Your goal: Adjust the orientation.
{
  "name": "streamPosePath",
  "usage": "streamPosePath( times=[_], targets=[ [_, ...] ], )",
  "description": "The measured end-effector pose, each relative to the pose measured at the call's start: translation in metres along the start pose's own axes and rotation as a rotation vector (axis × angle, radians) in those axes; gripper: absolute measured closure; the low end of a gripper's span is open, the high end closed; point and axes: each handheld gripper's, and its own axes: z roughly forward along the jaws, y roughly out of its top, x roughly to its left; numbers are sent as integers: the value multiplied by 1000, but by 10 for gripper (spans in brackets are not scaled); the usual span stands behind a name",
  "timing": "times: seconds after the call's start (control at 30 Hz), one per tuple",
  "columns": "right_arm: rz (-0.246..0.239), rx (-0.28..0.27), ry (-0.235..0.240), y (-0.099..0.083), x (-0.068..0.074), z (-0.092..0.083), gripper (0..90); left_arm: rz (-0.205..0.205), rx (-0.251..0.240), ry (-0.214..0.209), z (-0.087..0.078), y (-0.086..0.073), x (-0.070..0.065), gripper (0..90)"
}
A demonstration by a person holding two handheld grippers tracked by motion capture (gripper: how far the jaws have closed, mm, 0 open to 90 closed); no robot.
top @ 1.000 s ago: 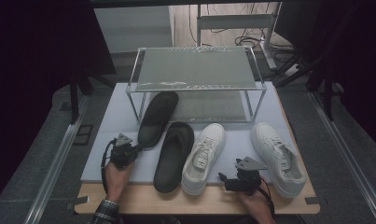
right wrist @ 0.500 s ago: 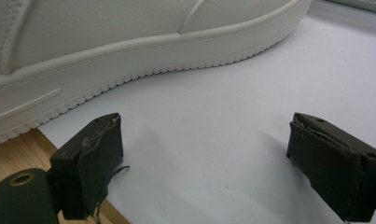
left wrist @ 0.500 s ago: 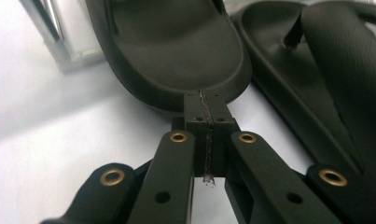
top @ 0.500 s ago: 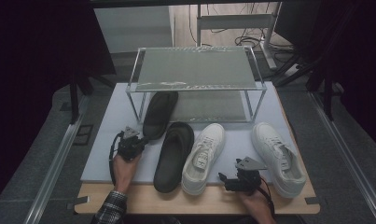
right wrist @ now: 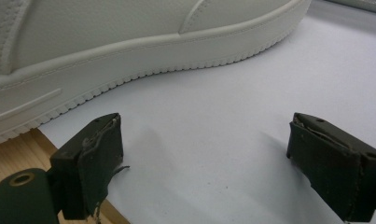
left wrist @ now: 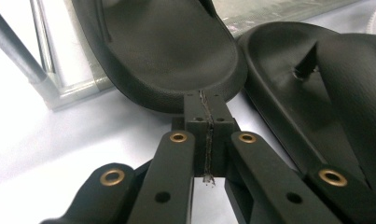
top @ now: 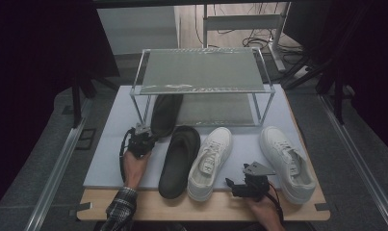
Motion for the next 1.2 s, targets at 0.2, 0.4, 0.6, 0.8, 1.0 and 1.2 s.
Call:
streamPosePath(
  times=[0.2, 0.4, 0.6, 0.8, 1.0, 1.2],
  targets=[
    [1, -2, 0, 0, 0, 0, 105, -1, 5, 18, 8, 7, 1, 895],
    [1, -1, 1, 0, 0, 0, 105, -11, 4, 24, 16, 13, 3, 895],
    [1, -2, 1, 0, 0, 0, 105, -15, 10, 32, 22, 17, 5, 895],
    [2, -2, 1, 0, 0, 0, 105, -28, 11, 29, 29, 21, 5, 895],
    [2, -2, 1, 0, 0, 0, 105, -32, 11, 37, 33, 24, 2, 895],
    [1, -2, 2, 0, 0, 0, 106, -34, 2, 13, 32, 23, 0, 894]
  ],
)
